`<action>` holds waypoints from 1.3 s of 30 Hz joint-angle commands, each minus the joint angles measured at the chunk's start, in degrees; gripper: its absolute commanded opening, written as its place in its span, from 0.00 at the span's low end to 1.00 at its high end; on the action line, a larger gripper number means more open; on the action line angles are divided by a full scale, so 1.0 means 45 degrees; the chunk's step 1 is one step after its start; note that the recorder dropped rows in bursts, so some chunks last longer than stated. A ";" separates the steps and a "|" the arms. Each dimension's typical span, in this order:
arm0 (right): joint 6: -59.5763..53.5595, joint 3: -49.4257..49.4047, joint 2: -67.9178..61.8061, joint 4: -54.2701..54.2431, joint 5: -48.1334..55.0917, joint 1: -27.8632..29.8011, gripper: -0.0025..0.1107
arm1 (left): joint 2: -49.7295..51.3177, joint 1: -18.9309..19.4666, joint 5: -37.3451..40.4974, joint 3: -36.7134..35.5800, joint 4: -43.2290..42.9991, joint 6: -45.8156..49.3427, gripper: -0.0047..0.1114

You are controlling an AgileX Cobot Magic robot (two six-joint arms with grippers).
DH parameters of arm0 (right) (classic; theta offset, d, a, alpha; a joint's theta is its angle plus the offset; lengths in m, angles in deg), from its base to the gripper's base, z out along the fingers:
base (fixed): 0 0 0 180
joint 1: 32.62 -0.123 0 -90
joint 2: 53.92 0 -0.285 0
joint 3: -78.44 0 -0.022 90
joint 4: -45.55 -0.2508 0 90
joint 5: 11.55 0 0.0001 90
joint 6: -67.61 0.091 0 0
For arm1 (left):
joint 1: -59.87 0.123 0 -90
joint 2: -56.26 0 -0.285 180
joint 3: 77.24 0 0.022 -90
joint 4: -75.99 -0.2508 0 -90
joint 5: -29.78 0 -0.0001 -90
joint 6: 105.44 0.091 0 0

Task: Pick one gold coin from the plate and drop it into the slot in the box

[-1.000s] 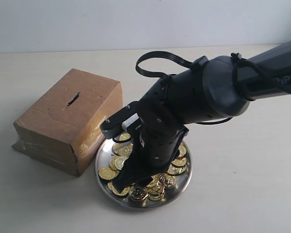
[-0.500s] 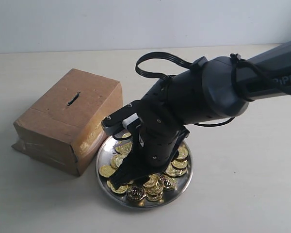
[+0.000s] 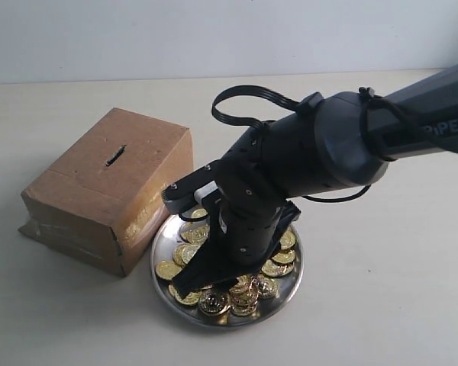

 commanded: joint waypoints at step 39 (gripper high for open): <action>-0.3660 0.0258 0.1969 -0.0016 0.1258 0.0024 0.03 | -0.0065 -0.0038 -0.0163 -0.0034 0.0060 -0.0034 0.04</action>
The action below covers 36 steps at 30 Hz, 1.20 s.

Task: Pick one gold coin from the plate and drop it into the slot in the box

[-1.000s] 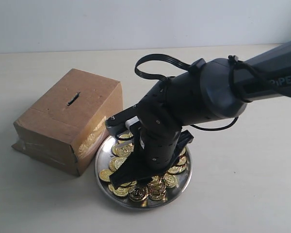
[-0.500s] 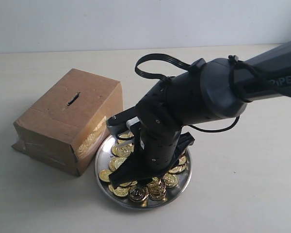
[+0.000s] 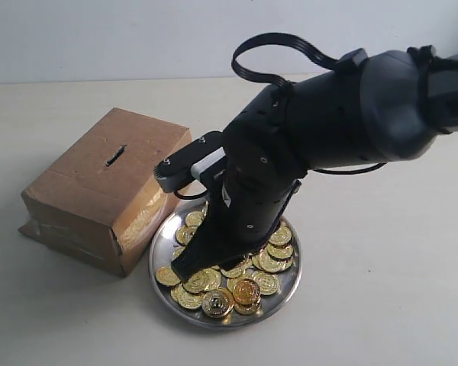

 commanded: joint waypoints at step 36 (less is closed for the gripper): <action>-1.0576 0.0108 0.4128 -0.3250 0.2149 0.0001 0.02 | -0.0030 -0.0038 0.0663 0.0897 1.4697 0.2813 0.04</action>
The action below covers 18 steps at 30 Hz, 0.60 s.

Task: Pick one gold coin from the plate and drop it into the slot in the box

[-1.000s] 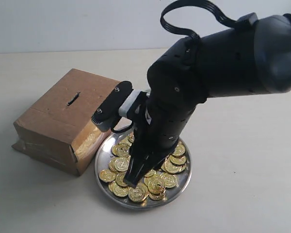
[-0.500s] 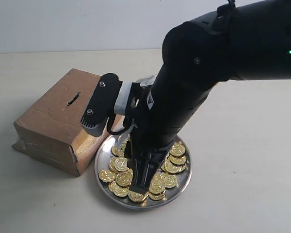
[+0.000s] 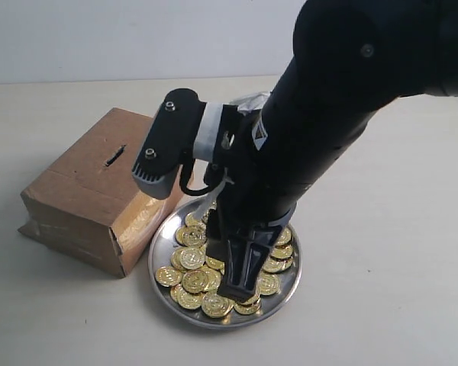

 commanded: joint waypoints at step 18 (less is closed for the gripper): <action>-0.0231 0.0108 0.0882 -0.0132 0.0023 0.0001 0.02 | 1.2951 -0.0038 1.0666 0.4473 0.7325 1.3281 0.51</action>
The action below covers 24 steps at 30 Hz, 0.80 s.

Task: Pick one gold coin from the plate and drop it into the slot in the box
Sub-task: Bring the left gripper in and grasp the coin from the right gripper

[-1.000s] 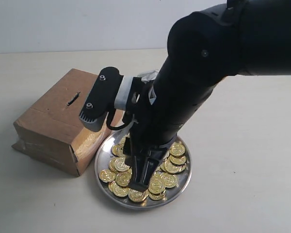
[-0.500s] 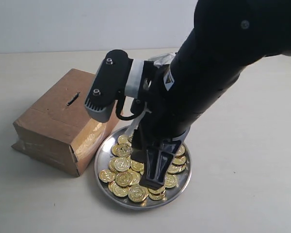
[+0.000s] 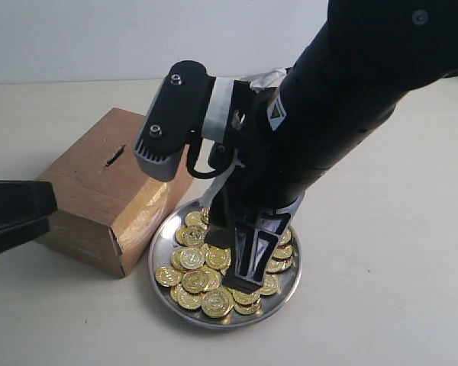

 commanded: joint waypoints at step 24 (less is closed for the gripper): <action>-0.0599 0.0079 -0.0759 0.0442 -0.1027 0.0001 0.02 | 1.0417 -0.5096 0.0324 0.4694 0.1780 0.4248 0.51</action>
